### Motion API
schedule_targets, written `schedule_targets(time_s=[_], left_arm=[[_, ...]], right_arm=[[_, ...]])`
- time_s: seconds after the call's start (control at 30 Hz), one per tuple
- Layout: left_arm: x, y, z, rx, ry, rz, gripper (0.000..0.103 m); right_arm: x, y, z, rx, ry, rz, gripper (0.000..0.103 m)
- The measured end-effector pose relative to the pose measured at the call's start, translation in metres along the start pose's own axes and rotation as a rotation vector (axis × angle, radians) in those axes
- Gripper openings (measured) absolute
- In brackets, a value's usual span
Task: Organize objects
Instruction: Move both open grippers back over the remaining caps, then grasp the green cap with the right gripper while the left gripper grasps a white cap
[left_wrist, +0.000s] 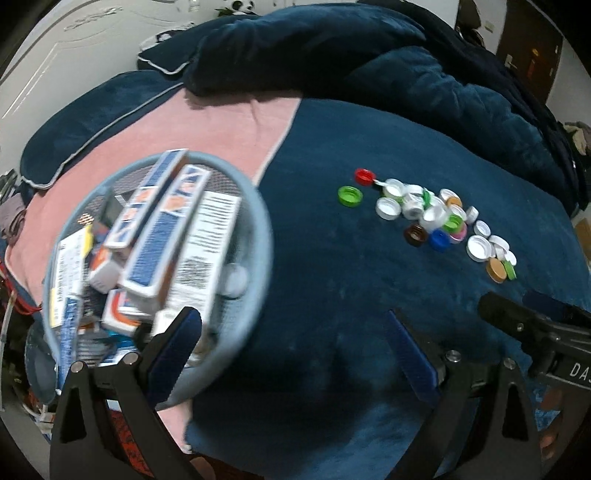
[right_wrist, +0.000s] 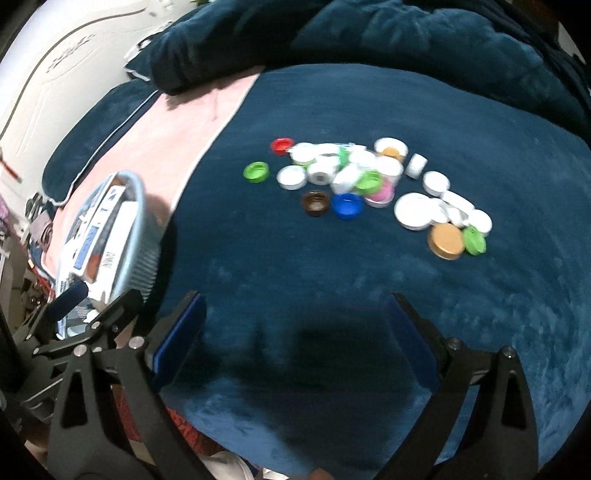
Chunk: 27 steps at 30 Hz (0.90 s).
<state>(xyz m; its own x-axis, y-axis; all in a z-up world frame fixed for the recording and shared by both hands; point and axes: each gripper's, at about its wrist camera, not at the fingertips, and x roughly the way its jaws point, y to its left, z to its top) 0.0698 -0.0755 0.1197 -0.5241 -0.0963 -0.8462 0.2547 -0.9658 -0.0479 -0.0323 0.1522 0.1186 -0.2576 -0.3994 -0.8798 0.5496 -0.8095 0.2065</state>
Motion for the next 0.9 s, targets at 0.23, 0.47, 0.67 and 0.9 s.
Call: schedule_targets(time_s=[0.23, 0.47, 0.67, 0.9], left_arm=[[0.023, -0.042, 0.001, 0.049, 0.044, -0.043, 0.1], [0.048, -0.084, -0.001, 0.096, 0.092, -0.102, 0.1], [0.064, -0.109, -0.003, 0.112, 0.125, -0.146, 0.1], [0.075, -0.115, -0.008, 0.136, 0.144, -0.139, 0.1]], right_arm=[[0.004, -0.056, -0.006, 0.098, 0.016, -0.055, 0.098], [0.005, -0.123, -0.011, 0.235, 0.018, -0.113, 0.098], [0.008, -0.162, -0.009, 0.342, -0.032, -0.096, 0.098], [0.031, -0.181, 0.006, 0.436, -0.057, -0.011, 0.084]])
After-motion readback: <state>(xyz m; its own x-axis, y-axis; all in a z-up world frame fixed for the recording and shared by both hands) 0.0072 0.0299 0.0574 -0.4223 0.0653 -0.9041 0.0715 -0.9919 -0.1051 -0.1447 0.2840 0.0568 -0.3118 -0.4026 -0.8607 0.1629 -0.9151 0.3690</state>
